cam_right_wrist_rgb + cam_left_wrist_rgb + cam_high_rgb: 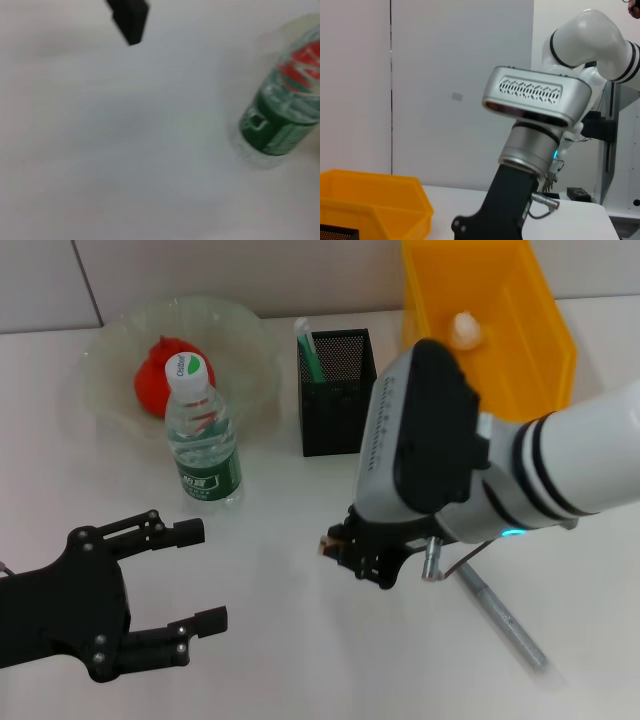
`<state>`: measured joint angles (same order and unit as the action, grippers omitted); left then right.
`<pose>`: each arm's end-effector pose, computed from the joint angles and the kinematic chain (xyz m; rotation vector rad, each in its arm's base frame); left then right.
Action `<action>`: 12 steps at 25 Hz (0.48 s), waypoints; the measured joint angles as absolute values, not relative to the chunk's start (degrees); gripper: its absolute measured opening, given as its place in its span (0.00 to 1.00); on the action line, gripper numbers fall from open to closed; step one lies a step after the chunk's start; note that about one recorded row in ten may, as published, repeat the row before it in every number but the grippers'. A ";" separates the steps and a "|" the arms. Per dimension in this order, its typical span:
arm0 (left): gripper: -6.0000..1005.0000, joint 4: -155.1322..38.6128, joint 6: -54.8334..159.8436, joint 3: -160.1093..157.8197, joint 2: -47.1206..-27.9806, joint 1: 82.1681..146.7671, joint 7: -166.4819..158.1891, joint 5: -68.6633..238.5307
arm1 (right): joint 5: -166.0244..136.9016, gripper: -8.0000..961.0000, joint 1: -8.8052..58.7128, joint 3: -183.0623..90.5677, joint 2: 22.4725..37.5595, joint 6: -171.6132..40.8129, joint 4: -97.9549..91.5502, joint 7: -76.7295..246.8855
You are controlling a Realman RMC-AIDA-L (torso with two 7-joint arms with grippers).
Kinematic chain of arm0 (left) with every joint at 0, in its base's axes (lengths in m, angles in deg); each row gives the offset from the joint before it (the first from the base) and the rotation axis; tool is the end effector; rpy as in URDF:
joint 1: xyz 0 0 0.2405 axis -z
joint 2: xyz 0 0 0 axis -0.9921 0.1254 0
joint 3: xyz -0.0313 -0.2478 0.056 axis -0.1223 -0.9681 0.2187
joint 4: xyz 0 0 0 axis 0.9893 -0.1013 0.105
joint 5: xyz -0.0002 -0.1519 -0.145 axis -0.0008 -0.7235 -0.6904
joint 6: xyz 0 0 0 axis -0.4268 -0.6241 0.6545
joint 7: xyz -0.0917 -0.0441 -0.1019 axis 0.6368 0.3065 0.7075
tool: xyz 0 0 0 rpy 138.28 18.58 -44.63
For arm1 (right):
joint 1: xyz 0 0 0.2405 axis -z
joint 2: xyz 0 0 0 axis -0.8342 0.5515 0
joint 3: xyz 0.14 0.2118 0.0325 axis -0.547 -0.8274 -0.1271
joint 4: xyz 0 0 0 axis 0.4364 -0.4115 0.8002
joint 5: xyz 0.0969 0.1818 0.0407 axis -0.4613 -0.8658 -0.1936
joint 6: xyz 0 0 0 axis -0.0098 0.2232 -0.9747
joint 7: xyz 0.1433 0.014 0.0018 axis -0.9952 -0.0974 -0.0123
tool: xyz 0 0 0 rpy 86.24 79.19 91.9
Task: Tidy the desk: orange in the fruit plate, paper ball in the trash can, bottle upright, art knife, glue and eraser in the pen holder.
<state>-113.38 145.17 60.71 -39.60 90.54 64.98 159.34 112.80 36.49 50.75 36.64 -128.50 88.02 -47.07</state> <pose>-0.2507 0.2375 0.0219 -2.8024 -0.1719 -0.9657 0.1319 0.2968 -0.0563 -2.7953 0.2062 -0.2673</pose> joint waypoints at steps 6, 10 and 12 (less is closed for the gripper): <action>0.79 -113.45 145.43 60.71 -39.63 90.62 65.23 159.34 | 112.57 0.16 41.03 45.17 36.95 -129.26 93.06 -46.98; 0.79 -113.45 145.65 60.71 -39.70 90.62 65.24 159.34 | 112.20 0.17 41.89 43.49 36.96 -129.07 93.94 -46.75; 0.79 -113.45 145.66 60.71 -39.75 90.63 65.23 159.34 | 111.53 0.17 42.20 42.42 36.98 -128.95 94.46 -46.72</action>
